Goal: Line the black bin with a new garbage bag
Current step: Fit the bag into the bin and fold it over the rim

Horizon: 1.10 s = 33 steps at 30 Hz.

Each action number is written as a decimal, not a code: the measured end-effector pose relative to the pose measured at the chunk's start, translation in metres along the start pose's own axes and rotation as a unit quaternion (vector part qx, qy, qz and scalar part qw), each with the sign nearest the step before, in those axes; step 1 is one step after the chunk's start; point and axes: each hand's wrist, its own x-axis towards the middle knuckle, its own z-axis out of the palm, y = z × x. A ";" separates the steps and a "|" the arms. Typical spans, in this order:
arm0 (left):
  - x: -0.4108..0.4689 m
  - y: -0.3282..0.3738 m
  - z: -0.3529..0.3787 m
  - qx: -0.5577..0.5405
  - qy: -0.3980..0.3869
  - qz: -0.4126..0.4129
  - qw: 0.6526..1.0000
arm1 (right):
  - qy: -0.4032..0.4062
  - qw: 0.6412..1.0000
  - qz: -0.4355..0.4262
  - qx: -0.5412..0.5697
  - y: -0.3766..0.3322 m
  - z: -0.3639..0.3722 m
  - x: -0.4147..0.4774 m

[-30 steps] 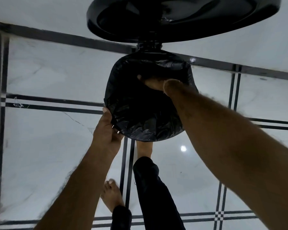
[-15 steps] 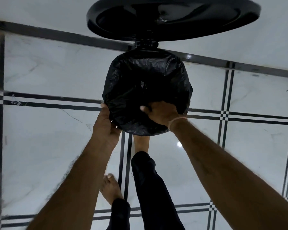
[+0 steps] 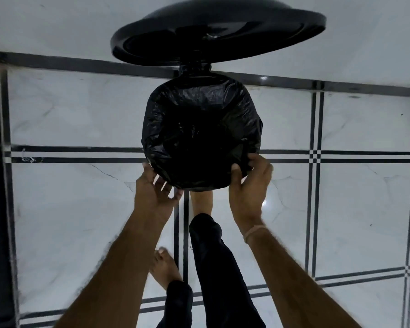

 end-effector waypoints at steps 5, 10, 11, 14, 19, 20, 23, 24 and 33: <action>-0.007 -0.038 0.002 -0.088 -0.015 -0.037 0.995 | -0.090 0.760 0.462 0.448 -0.011 -0.004 0.001; 0.001 -0.044 0.001 -0.121 -0.010 -0.013 0.993 | -0.066 0.600 0.499 0.621 -0.013 -0.001 -0.010; 0.005 -0.044 0.000 -0.121 -0.007 -0.009 0.993 | -0.060 0.583 0.502 0.636 -0.011 0.002 -0.009; 0.013 -0.048 0.003 -0.146 0.003 0.006 0.989 | -0.038 0.557 0.503 0.660 -0.008 0.011 -0.004; 0.003 -0.058 0.009 -0.153 -0.001 -0.008 0.988 | -0.032 0.559 0.512 0.652 -0.002 0.026 -0.009; 0.001 -0.060 0.007 -0.143 -0.005 -0.015 0.990 | -0.042 0.563 0.513 0.647 -0.002 0.025 -0.010; 0.005 -0.060 0.001 -0.144 -0.016 -0.011 0.989 | -0.050 0.573 0.523 0.629 0.000 0.021 -0.006; 0.008 -0.060 0.000 -0.156 -0.017 -0.008 0.988 | -0.046 0.566 0.528 0.632 0.003 0.022 -0.004; 0.024 -0.046 -0.005 -0.091 -0.020 0.007 0.996 | -0.044 0.645 0.476 0.597 0.004 0.004 0.025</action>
